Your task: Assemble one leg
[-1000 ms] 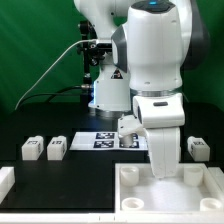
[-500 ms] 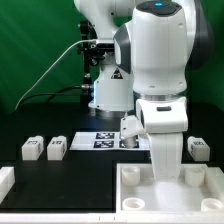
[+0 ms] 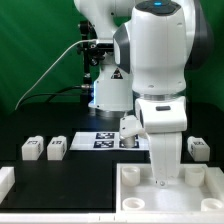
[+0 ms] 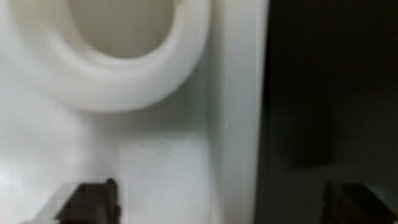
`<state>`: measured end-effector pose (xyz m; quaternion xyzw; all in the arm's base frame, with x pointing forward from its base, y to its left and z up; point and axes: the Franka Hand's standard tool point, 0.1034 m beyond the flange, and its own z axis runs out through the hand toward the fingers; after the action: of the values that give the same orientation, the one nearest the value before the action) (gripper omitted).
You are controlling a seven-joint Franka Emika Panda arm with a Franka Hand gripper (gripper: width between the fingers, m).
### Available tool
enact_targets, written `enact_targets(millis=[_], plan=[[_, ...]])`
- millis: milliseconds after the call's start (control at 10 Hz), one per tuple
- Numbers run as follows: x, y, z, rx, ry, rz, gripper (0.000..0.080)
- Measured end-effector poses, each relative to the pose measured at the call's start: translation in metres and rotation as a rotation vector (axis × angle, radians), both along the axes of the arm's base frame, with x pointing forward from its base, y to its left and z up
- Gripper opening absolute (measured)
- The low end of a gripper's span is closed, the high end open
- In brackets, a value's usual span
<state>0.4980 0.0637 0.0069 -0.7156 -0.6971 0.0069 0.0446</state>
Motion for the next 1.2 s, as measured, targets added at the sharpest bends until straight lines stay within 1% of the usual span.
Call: enact_targets(millis=[100,300,800,900,1000,1100,1200], plan=[[0.000,0.000,0.000,0.000,-0.001,0.000,0.0634],[0.000,0.000,0.000,0.000,-0.001,-0.001,0.0646],[0.000,-0.001,0.000,0.000,-0.002,-0.002,0.0649],[0.001,0.000,0.007,-0.011,0.008,-0.100,0.0649],[0.001,0.007,0.020,-0.020,0.009,-0.170,0.0649],[-0.005,0.019,0.029,-0.026,0.012,-0.311,0.0649],[-0.010,0.029,0.034,-0.030,0.025,-0.466,0.0649]])
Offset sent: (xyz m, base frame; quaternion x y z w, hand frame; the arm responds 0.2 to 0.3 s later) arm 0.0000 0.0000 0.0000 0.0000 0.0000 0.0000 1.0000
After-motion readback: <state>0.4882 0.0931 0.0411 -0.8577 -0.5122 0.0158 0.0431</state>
